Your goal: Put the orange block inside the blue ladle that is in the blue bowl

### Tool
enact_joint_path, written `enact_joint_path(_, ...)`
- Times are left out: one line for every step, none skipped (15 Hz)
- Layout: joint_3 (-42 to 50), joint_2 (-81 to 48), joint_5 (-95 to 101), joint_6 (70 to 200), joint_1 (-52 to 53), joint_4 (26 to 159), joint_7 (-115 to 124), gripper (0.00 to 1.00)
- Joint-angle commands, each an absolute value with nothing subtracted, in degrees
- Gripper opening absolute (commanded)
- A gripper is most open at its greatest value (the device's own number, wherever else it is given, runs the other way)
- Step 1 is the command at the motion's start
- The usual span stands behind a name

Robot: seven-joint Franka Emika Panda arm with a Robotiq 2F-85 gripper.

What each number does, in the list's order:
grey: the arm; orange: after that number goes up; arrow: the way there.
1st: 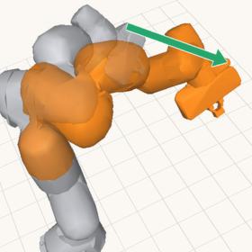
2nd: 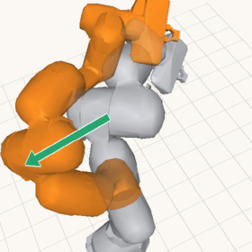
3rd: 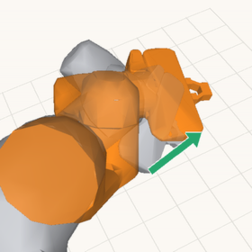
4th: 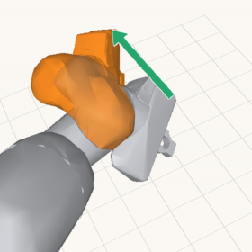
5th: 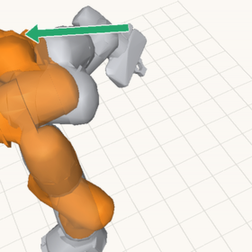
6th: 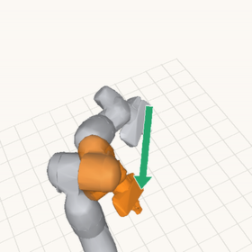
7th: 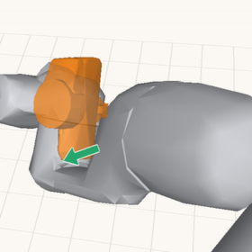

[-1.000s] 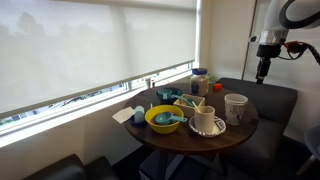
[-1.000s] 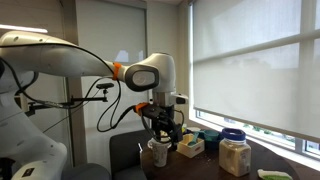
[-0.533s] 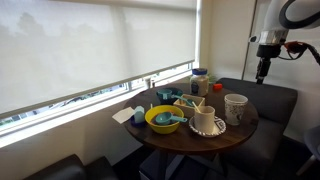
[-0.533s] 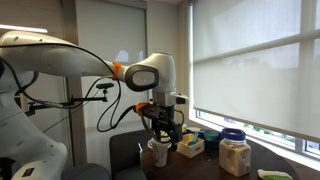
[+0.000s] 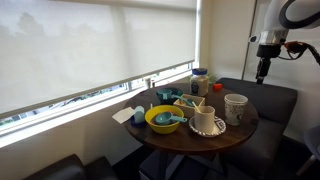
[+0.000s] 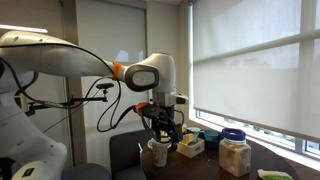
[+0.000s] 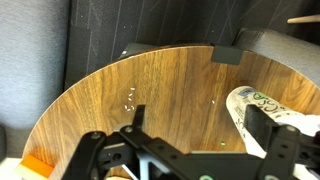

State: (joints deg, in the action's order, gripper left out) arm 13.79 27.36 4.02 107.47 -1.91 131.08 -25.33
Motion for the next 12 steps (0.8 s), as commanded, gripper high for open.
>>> enact_joint_path(13.23, 27.24, 3.71, 107.31, -2.57, 130.93, -25.59, 1.0)
enact_joint_path(13.23, 27.24, 3.71, 107.31, -2.57, 130.93, -25.59, 1.0)
enact_joint_path(13.23, 27.24, 3.71, 107.31, -2.57, 130.93, -25.59, 1.0)
enact_joint_path(13.23, 27.24, 3.71, 107.31, -2.57, 130.93, -25.59, 1.0)
enact_joint_path(13.23, 27.24, 3.71, 107.31, -2.57, 130.93, -25.59, 1.0)
enact_joint_path(12.5, 26.55, 4.89, 107.41, -3.16, 130.39, -23.55, 1.0)
enact_joint_path(11.82, 25.71, 5.62, 107.22, -4.0, 129.79, -20.47, 1.0)
enact_joint_path(10.94, 23.86, 7.87, 108.85, -5.27, 129.04, -16.94, 1.0)
enact_joint_path(10.84, 23.01, 8.43, 109.69, -5.87, 128.82, -14.61, 1.0)
enact_joint_path(11.51, 21.89, 8.92, 111.85, -6.95, 129.03, -12.74, 1.0)
enact_joint_path(11.47, 21.09, 9.74, 112.95, -7.93, 128.96, -10.4, 1.0)
enact_joint_path(12.53, 19.39, 10.23, 115.55, -9.21, 129.16, -9.26, 1.0)
